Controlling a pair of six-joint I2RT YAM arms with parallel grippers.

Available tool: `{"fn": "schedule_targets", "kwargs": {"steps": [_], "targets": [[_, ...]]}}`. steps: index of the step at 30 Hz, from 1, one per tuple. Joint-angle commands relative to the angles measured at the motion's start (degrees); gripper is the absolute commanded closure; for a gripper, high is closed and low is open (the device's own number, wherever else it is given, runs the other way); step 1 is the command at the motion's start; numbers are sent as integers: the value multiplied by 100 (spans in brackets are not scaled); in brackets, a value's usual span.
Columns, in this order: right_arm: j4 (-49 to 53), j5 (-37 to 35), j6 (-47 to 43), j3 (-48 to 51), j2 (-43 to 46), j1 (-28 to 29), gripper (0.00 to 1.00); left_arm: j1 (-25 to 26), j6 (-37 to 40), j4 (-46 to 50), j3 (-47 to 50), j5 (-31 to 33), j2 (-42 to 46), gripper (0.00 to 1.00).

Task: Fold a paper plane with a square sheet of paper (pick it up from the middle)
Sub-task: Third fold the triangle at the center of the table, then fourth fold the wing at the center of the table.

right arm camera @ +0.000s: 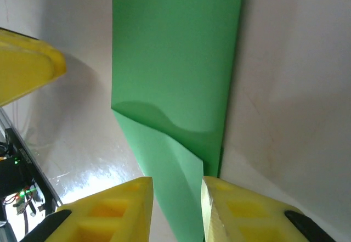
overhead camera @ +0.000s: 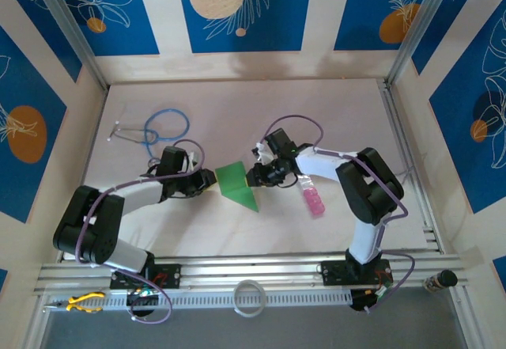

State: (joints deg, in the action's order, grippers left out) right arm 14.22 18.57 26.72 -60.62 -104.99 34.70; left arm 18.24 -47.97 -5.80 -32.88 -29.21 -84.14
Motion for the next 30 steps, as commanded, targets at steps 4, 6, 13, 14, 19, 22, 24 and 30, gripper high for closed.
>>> {"fn": "schedule_targets", "kwargs": {"steps": [4,6,13,14,19,22,24,30], "targets": [[328,-267,29,-382,-328,159,71,-5,-108,-263,62,-238,-173,74],[387,-329,1,-439,-375,175,71,-5,-108,-280,57,-262,-214,74],[514,-533,-105,-443,-350,204,72,2,-117,-307,51,-291,-272,73],[504,-595,-103,-412,-311,195,72,3,-117,-313,54,-295,-276,73],[546,-782,-138,-467,-308,237,71,22,-129,-316,42,-271,-331,72],[549,-712,-167,-503,-380,304,72,18,-134,-323,27,-295,-375,72],[492,-645,-157,-465,-382,347,75,35,-134,-323,17,-296,-383,72],[459,-645,-132,-381,-290,362,83,35,-116,-273,19,-266,-376,72]]}}
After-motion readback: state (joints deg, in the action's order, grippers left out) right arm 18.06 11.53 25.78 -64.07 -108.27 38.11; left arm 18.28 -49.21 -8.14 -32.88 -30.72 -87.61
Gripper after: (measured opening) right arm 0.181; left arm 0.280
